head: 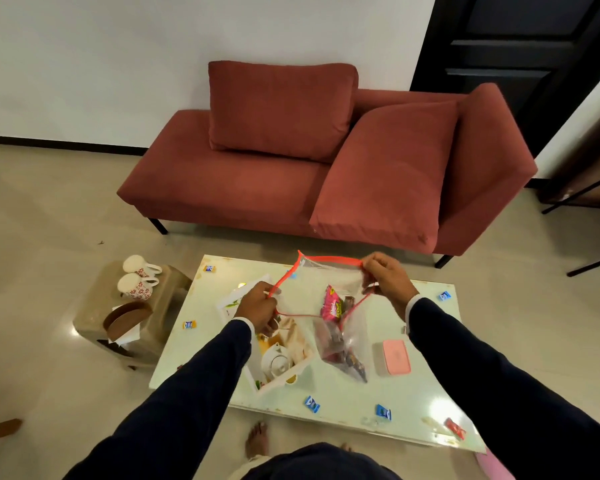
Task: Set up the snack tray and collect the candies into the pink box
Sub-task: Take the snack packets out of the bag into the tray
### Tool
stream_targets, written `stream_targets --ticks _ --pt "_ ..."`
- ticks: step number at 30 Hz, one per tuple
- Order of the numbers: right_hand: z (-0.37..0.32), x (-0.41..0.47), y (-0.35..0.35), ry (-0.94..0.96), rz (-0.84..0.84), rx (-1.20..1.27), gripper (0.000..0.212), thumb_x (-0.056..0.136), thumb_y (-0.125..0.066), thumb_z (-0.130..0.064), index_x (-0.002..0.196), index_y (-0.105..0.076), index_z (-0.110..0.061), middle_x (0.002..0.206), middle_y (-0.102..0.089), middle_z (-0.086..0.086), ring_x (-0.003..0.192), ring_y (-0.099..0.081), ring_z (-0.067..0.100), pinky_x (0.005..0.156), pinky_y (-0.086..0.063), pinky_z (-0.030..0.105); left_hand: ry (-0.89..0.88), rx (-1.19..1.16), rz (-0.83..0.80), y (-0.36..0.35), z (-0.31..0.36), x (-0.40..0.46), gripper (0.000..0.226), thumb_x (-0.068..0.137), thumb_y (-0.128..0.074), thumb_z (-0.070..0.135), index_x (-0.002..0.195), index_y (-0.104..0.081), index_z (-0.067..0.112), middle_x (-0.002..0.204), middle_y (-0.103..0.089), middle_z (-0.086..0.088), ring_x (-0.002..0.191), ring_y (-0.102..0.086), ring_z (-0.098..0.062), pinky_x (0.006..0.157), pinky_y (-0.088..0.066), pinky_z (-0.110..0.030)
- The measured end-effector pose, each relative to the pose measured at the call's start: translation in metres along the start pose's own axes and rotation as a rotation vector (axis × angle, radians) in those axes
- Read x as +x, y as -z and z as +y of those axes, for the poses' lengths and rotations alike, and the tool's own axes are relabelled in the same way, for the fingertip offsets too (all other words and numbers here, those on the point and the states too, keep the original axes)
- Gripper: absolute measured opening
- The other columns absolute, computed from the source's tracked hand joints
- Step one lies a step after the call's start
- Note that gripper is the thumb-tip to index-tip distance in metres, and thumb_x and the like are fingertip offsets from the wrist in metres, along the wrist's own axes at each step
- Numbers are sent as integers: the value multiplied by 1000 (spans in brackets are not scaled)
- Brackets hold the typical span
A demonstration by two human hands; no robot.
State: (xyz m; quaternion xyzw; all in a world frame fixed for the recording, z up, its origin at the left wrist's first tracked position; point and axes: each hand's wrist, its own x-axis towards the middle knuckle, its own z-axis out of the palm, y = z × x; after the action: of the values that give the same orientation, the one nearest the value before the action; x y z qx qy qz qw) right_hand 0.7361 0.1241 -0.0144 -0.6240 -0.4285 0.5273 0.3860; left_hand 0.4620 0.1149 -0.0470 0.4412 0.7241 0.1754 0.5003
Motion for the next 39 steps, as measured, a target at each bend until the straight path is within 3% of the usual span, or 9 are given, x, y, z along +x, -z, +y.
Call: stream_targets --ticks 6,12,15,20,24,29,33,37,39 --pt "21 -5 11 225 150 -542 18 91 -64 -2 109 -62 -4 113 -57 14 103 -58 28 96 -49 40 -77 -294 34 -3 20 -8 28 102 -45 -2 124 -55 10 75 -69 -13 53 -70 -20 62 -62 -42" --pt "-3 -23 -63 457 -501 -772 50 91 -69 -44 131 -55 -18 131 -61 3 120 -54 18 103 -42 31 -285 -389 10 0 30 -28 34 104 -48 2 133 -61 13 62 -64 3 62 -70 -16 67 -64 -40" --pt "-23 -13 -97 400 -570 -825 27 98 -61 -33 117 -63 -14 109 -73 8 100 -67 28 84 -50 33 -434 -428 -15 30 32 -35 36 103 -53 5 136 -58 18 67 -67 3 69 -71 -20 66 -63 -38" --pt "-68 6 -141 362 -647 -670 26 103 -48 -11 111 -72 -13 98 -77 2 80 -73 16 73 -60 34 -460 -496 127 91 10 -28 28 102 -52 33 129 -58 35 90 -76 -3 90 -74 -22 68 -59 -29" --pt "-106 19 -177 443 -672 -664 25 104 -49 -10 115 -72 -9 102 -70 -6 96 -70 18 74 -54 20 -54 -751 211 114 -33 2 26 105 -51 34 126 -61 21 116 -72 -3 119 -66 -31 74 -54 -38" --pt "-164 33 -215 429 -675 -475 28 103 -49 -2 125 -65 6 114 -69 5 101 -64 16 93 -49 30 247 -856 21 116 -73 34 36 104 -48 48 119 -61 17 139 -60 -13 115 -57 -33 94 -49 -54" --pt "-204 39 -232 383 -658 -188 29 100 -52 0 124 -62 13 107 -71 9 93 -69 5 92 -49 24 277 -917 -116 138 -78 56 56 99 -44 65 124 -60 18 140 -59 -17 110 -62 -36 101 -45 -68" --pt "-226 32 -241 295 -666 110 26 101 -52 -5 118 -67 7 109 -77 8 100 -74 18 87 -59 30 239 -1049 -90 168 -78 82 86 97 -42 70 155 -36 8 157 -37 -26 118 -57 -43 98 -47 -56" --pt "-235 22 -244 263 -712 235 26 100 -51 -6 113 -73 -2 110 -76 11 102 -74 23 89 -59 35 147 -1132 -184 180 -74 93 84 96 -40 73 154 -43 13 149 -52 -24 123 -61 -42 91 -57 -50"
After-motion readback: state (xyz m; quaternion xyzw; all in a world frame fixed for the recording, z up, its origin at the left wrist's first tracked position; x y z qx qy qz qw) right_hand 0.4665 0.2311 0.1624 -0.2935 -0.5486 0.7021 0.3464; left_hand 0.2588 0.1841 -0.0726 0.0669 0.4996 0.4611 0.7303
